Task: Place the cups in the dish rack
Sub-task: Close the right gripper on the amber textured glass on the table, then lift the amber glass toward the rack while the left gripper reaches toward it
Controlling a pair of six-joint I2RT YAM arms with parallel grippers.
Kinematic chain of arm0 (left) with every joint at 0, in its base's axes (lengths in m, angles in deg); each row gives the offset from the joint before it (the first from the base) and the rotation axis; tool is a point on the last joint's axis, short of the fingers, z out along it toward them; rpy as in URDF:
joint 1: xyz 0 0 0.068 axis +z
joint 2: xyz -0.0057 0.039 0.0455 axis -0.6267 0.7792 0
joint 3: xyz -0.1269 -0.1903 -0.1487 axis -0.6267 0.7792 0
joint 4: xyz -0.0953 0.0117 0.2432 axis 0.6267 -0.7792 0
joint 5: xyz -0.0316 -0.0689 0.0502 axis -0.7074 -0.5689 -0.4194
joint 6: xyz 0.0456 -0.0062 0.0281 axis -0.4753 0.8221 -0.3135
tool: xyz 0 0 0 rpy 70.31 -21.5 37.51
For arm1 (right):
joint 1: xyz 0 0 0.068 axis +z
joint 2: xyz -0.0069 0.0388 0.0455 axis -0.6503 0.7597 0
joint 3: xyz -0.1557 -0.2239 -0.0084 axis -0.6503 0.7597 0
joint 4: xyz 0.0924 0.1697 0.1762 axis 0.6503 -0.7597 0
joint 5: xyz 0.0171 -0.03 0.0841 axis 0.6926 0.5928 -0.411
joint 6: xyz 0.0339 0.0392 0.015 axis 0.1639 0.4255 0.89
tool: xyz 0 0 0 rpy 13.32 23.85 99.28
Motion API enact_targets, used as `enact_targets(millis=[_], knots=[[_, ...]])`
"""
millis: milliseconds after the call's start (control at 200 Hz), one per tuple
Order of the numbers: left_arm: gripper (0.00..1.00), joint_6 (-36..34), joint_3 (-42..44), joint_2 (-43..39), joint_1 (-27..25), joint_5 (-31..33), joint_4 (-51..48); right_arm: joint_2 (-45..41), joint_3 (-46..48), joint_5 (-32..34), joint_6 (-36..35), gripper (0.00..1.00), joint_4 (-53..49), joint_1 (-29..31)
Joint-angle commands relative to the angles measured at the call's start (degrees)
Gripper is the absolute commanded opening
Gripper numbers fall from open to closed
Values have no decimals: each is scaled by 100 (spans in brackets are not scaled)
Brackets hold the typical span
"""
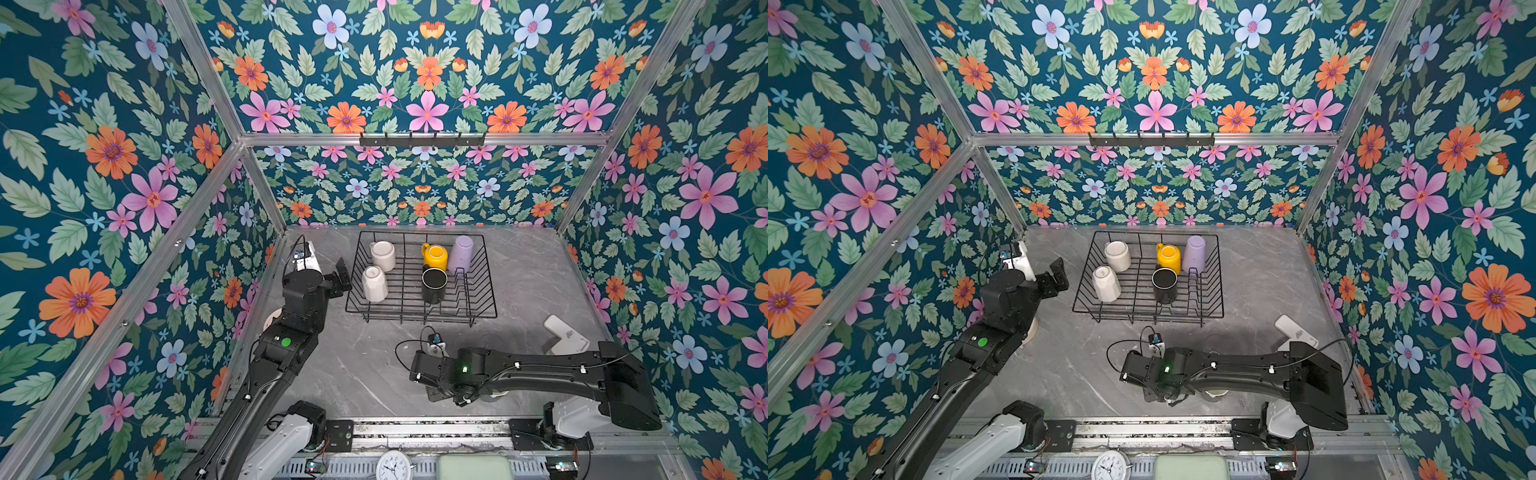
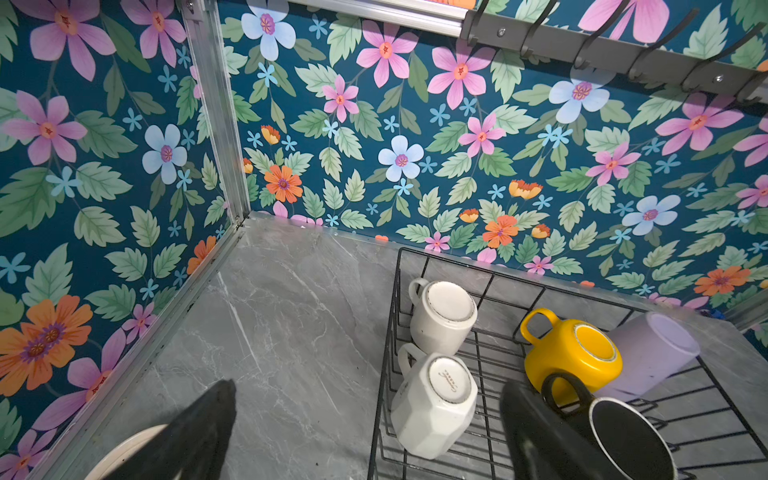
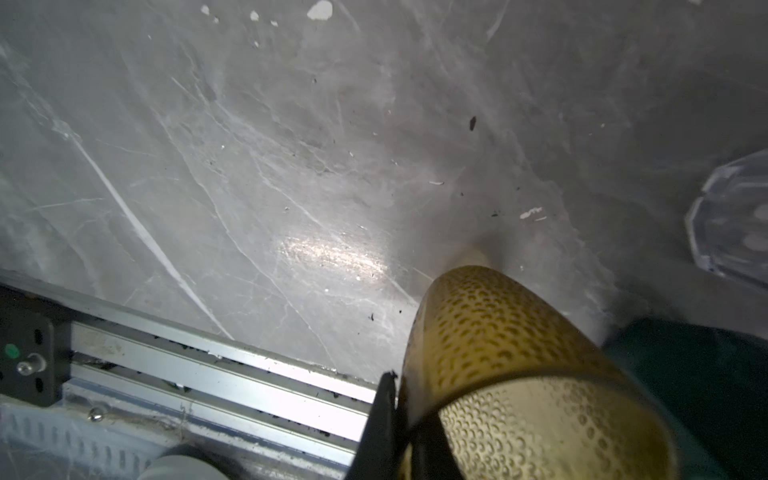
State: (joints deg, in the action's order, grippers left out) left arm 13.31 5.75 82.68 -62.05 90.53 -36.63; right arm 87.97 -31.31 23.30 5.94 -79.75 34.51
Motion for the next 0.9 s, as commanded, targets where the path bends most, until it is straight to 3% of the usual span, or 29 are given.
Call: enact_targets(millis=[0, 180, 375, 510, 770, 895], knots=[[100, 171, 17, -11, 12, -54, 219, -243, -17, 222, -217, 0, -220, -124], [100, 149, 399, -142, 21, -767, 750, -1196, 307, 59, -642, 0, 317, -616], [100, -115, 928, -453, 32, -3068, 1761, -2699, 967, -773, -1048, 0, 1470, -1529], [100, -104, 1255, -613, 32, -4373, 2425, -3511, 1296, -1783, -1130, 0, 2022, -2350], [100, 108, 1314, -132, 37, -6443, 3002, -3872, 1664, -3546, -884, 0, 3344, -3724], [99, 254, 1191, 221, 33, -7300, 2998, -3683, 1774, -4129, -686, 0, 4087, -4064]])
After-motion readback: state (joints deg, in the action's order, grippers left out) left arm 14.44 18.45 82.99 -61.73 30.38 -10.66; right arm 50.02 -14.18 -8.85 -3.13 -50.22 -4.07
